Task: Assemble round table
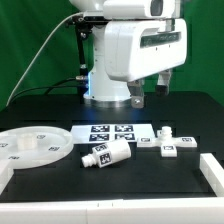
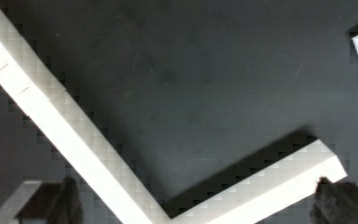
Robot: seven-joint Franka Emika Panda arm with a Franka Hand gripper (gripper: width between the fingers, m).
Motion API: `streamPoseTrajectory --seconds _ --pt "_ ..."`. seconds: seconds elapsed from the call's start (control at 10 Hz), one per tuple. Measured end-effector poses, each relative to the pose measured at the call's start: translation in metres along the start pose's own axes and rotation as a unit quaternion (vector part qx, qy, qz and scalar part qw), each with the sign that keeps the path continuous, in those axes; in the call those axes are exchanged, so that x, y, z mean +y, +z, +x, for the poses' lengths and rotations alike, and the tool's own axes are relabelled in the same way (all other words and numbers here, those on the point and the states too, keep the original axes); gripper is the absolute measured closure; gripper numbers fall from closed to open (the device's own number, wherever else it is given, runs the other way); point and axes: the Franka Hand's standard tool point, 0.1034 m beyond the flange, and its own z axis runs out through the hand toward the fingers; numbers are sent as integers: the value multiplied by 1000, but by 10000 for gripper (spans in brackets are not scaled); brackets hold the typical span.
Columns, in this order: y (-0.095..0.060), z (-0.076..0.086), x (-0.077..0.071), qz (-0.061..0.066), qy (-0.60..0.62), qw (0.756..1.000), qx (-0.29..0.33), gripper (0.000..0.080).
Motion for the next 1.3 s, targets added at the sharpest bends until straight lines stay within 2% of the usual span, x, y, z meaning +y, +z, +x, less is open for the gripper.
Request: streamPoseTrajectory --seconds 0.4,0.6,0.7,0.8,1.3 --pt "1 0 0 1 -1 1000 0 150" --pt "2 -13 -4 0 -60 998 -2 150" --pt "3 -21 -12 4 -110 994 -5 150" --pt "4 -24 -16 1 -135 991 -4 150" --pt "6 -30 -13 1 -164 986 -3 150"
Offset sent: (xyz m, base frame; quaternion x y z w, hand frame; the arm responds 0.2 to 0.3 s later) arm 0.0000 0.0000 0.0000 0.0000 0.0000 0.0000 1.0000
